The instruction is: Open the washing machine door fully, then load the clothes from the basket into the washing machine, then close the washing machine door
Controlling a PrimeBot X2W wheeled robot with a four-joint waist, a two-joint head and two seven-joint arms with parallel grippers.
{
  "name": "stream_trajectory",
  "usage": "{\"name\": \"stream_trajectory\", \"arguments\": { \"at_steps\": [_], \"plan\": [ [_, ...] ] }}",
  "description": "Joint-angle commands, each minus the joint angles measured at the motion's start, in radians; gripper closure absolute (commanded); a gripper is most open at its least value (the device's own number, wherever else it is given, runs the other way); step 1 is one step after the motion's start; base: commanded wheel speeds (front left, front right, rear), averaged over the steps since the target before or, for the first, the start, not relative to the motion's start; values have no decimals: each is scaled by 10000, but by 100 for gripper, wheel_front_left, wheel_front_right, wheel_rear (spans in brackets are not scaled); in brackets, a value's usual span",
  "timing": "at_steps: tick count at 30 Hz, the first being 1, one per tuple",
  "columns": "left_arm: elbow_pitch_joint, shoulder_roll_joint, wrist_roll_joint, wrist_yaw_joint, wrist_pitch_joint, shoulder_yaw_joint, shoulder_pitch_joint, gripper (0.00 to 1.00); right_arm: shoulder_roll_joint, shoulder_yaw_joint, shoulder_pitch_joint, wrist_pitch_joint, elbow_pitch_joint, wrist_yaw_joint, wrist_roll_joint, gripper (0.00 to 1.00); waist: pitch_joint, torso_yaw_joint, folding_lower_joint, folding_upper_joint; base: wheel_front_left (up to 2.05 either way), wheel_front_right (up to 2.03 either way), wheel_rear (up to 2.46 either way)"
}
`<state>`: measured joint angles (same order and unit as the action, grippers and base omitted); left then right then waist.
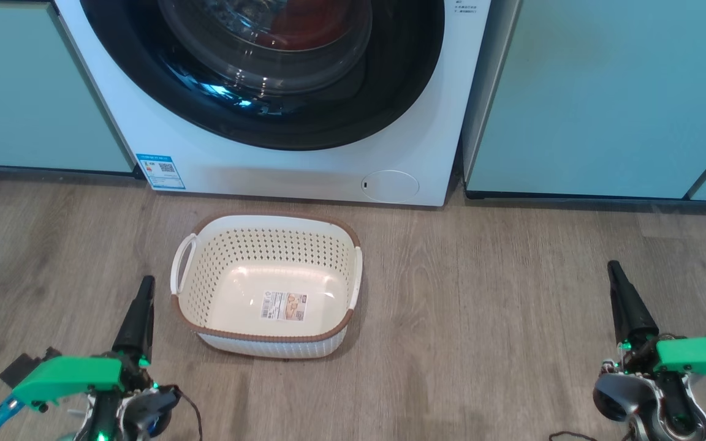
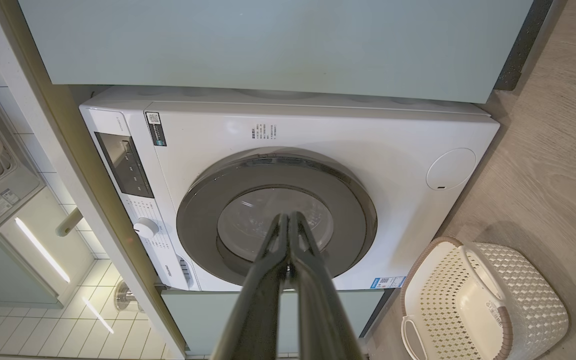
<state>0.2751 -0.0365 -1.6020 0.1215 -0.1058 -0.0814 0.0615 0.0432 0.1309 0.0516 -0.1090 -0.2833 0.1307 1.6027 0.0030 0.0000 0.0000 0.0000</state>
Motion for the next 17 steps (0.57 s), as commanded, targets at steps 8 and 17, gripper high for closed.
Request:
{"name": "stream_trajectory", "arguments": {
  "at_steps": [8, 17],
  "plan": [
    [-297, -137, -57, 92, -83, -335, 467, 100, 70, -172, 563, -41, 385, 0, 60, 100, 0, 0, 0, 0, 0, 0, 0],
    [-297, -137, -59, 92, -82, -333, 467, 100, 70, -172, 563, -41, 385, 0, 60, 100, 0, 0, 0, 0, 0, 0, 0]
  ]
}}
